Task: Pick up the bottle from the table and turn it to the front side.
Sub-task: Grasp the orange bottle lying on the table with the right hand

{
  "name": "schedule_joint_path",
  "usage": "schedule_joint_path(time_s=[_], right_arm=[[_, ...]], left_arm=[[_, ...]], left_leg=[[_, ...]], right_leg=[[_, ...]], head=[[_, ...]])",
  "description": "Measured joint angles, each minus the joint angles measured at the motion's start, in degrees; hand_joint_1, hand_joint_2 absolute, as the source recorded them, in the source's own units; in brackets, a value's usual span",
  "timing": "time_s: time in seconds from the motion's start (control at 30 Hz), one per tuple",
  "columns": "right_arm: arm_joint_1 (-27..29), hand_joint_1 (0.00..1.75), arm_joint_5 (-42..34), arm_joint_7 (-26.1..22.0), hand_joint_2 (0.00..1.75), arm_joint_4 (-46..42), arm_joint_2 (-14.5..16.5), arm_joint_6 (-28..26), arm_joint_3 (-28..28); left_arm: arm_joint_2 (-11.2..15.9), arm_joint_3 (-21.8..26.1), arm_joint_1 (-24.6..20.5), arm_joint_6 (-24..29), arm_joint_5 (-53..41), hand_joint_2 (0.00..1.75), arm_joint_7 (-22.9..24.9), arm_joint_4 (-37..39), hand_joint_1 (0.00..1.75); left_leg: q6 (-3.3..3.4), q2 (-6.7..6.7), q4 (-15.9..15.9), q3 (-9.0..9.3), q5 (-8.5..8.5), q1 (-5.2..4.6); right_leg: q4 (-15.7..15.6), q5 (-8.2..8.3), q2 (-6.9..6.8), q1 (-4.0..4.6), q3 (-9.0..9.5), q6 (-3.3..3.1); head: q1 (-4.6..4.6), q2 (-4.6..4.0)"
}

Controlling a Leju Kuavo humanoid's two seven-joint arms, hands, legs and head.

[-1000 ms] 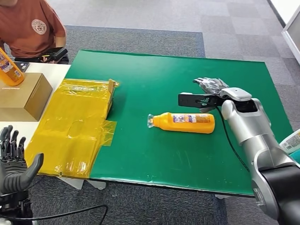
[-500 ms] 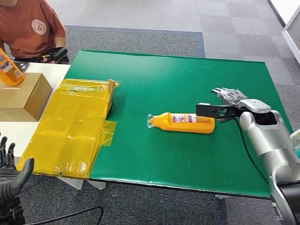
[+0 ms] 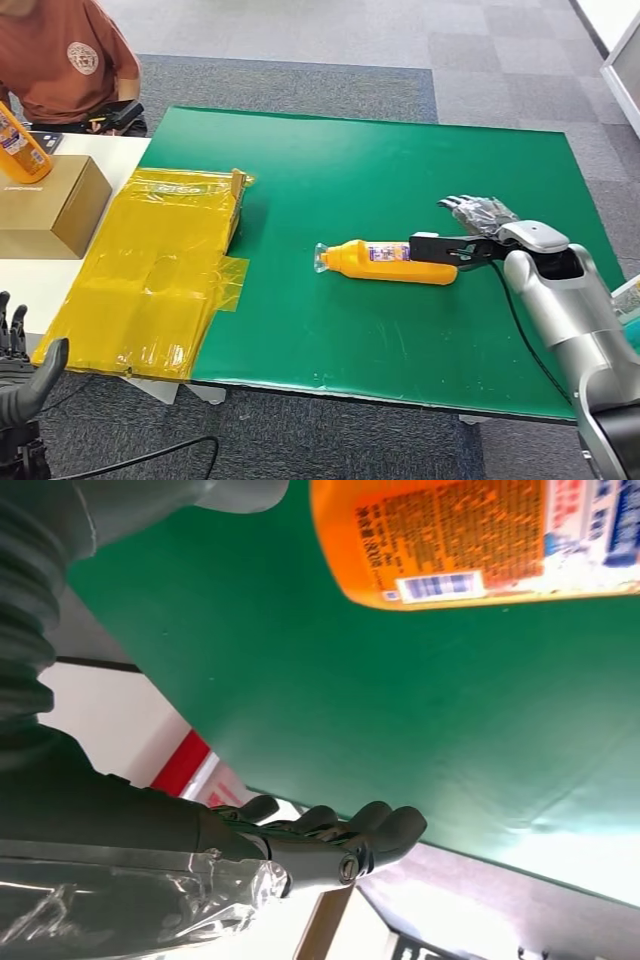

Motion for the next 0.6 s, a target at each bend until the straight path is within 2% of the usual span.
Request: schedule_joint_path(time_s=[0.6], right_arm=[[4.54, 0.0, 0.15, 0.17, 1.75, 2.68, 3.76, -3.01, 2.47]], left_arm=[[0.03, -0.26, -0.53, 0.26, 0.05, 1.75, -0.14, 0.0, 0.0]], left_leg=[[0.01, 0.0, 0.0, -0.01, -0.01, 0.0]], right_leg=[[0.0, -0.01, 0.0, 0.0, 0.0, 0.01]], head=[[0.0, 0.0]])
